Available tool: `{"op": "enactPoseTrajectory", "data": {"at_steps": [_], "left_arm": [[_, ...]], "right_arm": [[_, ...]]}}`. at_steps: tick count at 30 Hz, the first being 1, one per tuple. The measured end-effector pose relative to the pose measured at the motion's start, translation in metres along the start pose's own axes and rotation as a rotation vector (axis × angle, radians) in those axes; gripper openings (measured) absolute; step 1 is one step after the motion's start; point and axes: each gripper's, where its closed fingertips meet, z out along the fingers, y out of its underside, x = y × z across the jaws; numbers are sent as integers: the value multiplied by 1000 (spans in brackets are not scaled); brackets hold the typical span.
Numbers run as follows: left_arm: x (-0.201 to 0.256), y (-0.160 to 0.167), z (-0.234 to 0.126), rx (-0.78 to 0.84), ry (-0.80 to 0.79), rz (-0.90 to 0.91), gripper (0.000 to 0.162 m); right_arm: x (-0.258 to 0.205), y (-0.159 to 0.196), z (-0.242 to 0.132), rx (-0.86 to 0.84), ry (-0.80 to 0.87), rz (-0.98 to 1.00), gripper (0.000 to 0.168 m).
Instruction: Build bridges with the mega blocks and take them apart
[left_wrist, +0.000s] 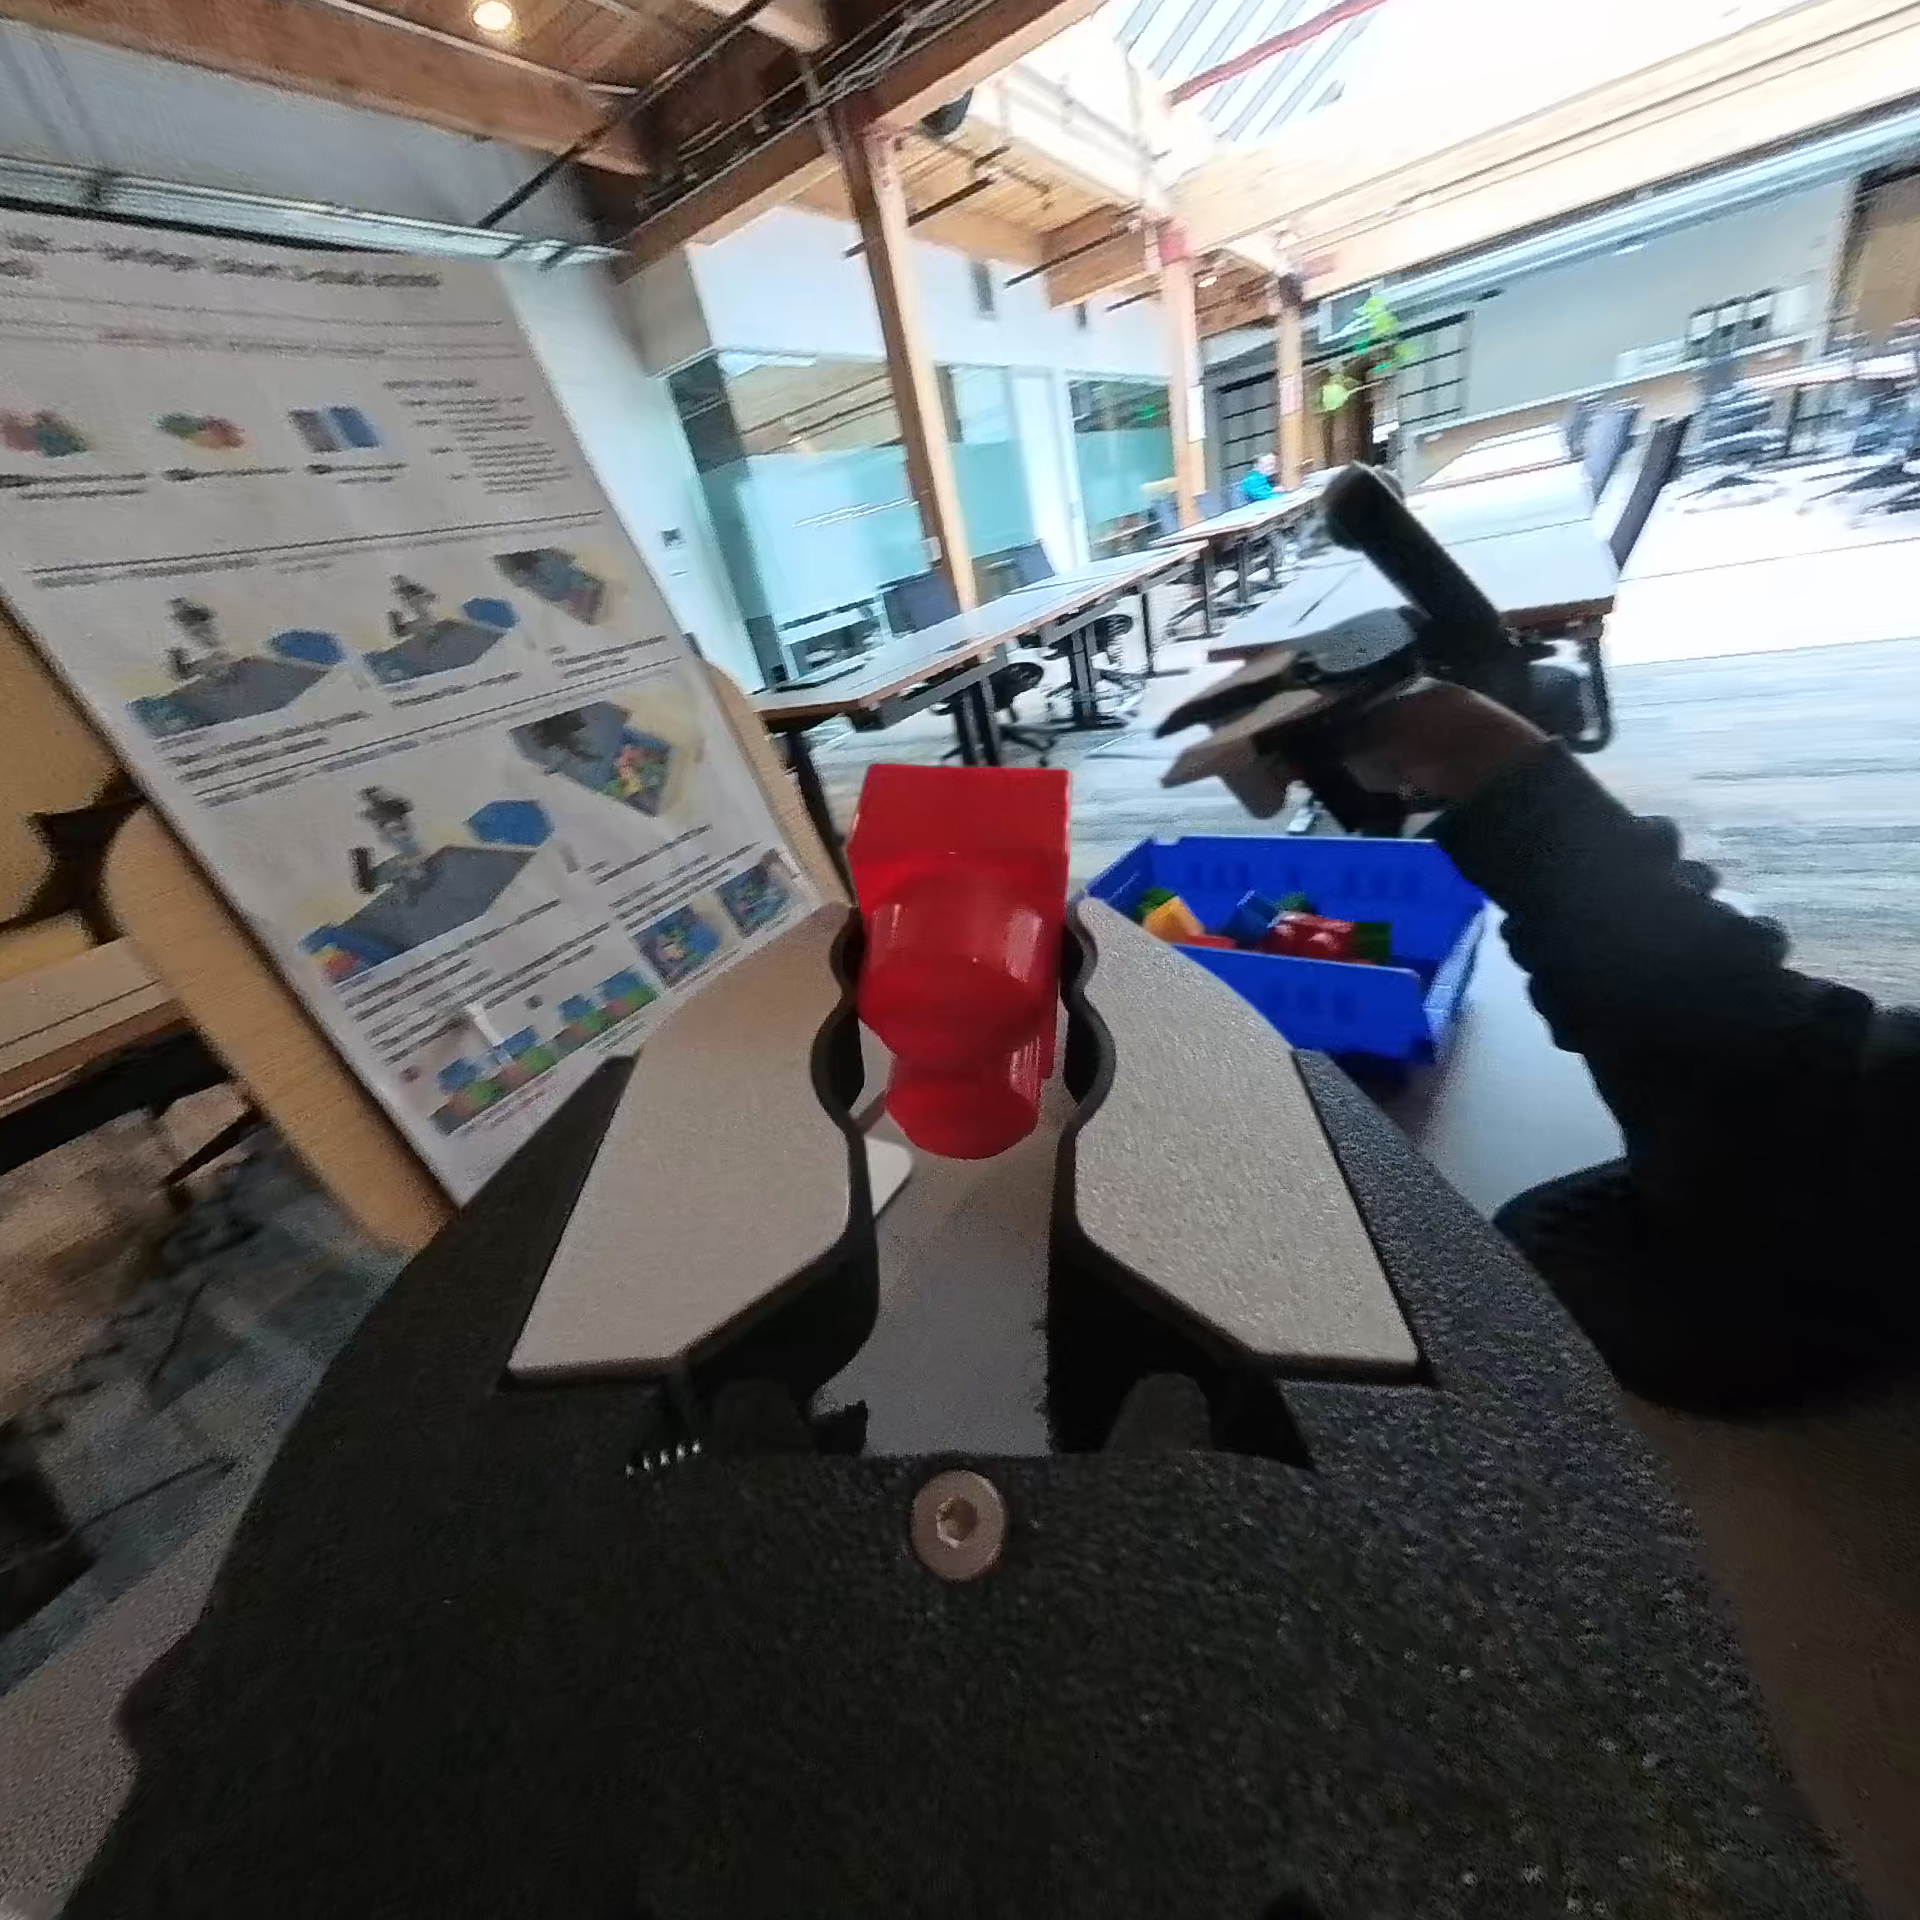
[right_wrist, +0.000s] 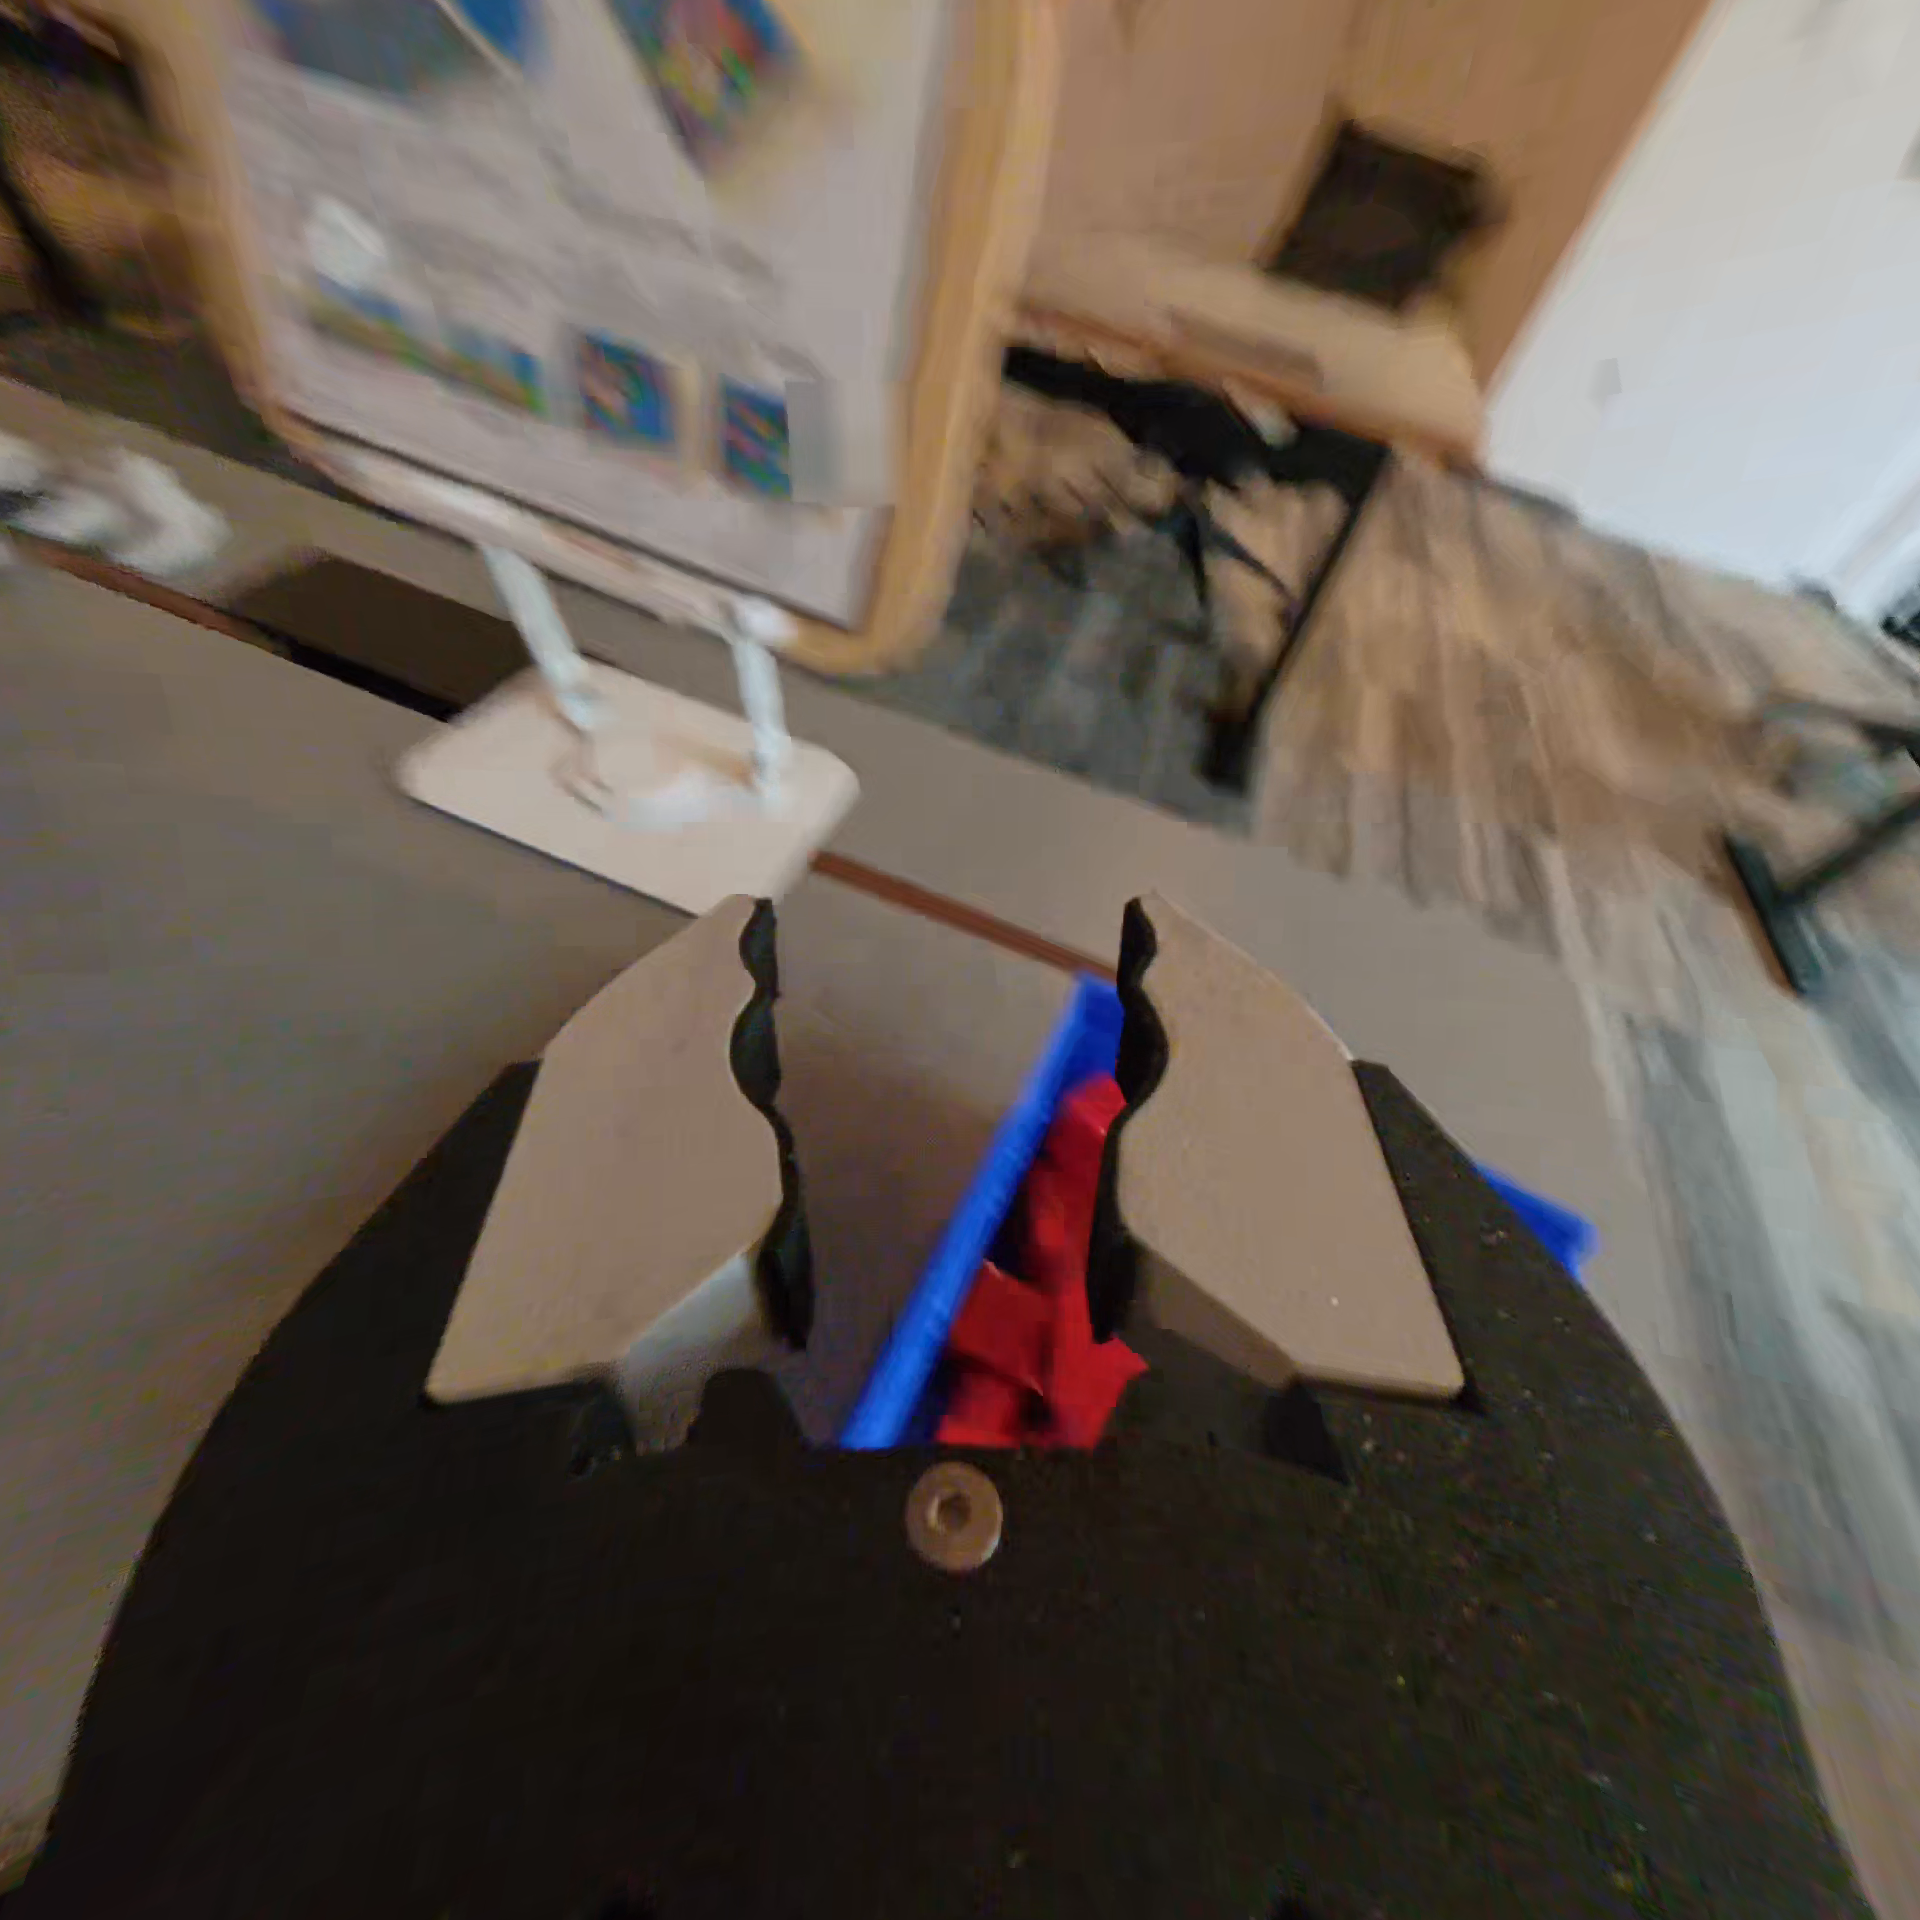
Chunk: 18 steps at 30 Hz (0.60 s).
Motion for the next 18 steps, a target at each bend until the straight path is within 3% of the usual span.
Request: {"op": "enactPoseTrajectory", "data": {"at_steps": [4, 8, 12, 18], "left_arm": [[26, -2, 10, 15, 130, 8, 35], [55, 5, 27, -19, 254, 35, 35], [83, 20, 47, -91, 348, 65, 35], [110, 39, 65, -179, 428, 111, 35]], "right_arm": [[-101, -67, -26, 263, -349, -103, 63], [-198, -106, -68, 467, -734, -146, 60], [-263, -110, -94, 520, -967, -220, 59], [-302, -97, -90, 473, -1062, -302, 59]]}}
